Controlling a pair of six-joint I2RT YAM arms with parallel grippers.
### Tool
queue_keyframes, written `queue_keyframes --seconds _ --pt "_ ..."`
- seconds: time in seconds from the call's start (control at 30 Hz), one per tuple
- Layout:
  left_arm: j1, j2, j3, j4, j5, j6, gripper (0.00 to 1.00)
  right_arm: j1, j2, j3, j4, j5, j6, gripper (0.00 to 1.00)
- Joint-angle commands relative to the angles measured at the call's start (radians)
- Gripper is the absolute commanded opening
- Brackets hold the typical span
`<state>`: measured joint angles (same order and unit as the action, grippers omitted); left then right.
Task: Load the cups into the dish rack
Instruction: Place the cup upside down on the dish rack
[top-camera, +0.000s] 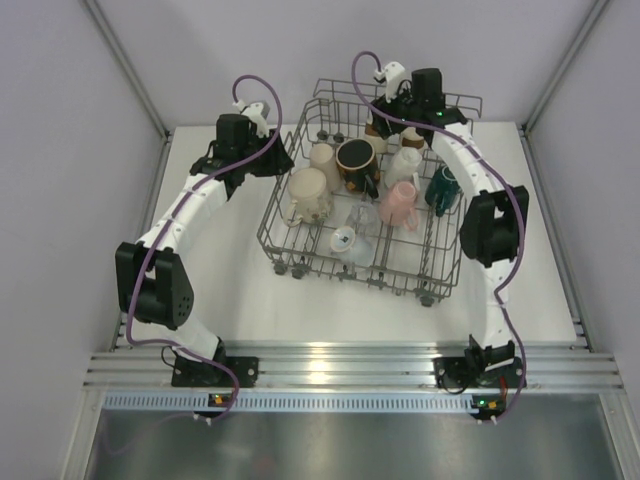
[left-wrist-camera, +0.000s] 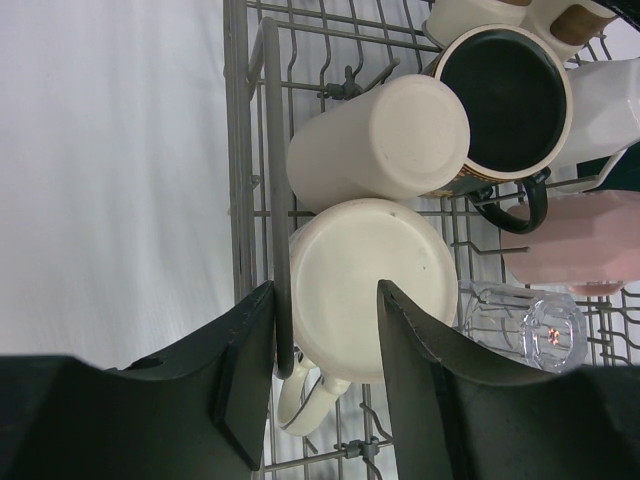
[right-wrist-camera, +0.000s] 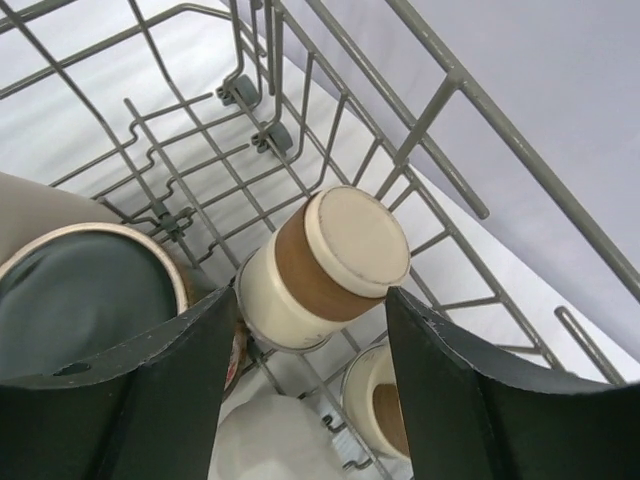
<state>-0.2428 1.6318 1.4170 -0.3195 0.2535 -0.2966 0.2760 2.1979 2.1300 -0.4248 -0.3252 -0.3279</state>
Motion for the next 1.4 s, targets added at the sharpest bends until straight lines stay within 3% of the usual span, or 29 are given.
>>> queue_keyframes --seconds 0.0,0.2,0.37,0.63,0.87,0.97,1.37 --pt "-0.016 -0.039 0.043 0.096 0.075 -0.003 0.48 -0.024 0.051 0.065 0.061 -0.049 -0.066 0.62" --pt "-0.016 -0.033 0.056 0.096 0.076 0.004 0.49 -0.038 0.112 0.114 0.109 -0.087 -0.065 0.53" --pt "-0.016 -0.021 0.059 0.097 0.079 0.004 0.48 -0.034 0.152 0.119 0.141 -0.132 -0.080 0.52" --pt "-0.016 -0.021 0.053 0.099 0.073 0.011 0.48 -0.034 0.164 0.123 0.071 -0.186 -0.209 0.44" --pt "-0.016 -0.020 0.054 0.099 0.070 0.011 0.48 -0.026 0.152 0.140 -0.012 -0.179 -0.283 0.17" --pt "-0.016 -0.015 0.053 0.099 0.075 0.010 0.48 -0.026 0.129 0.127 -0.035 -0.209 -0.290 0.09" --pt "-0.016 -0.012 0.048 0.099 0.073 0.008 0.48 -0.001 0.046 0.053 -0.130 -0.221 -0.339 0.05"
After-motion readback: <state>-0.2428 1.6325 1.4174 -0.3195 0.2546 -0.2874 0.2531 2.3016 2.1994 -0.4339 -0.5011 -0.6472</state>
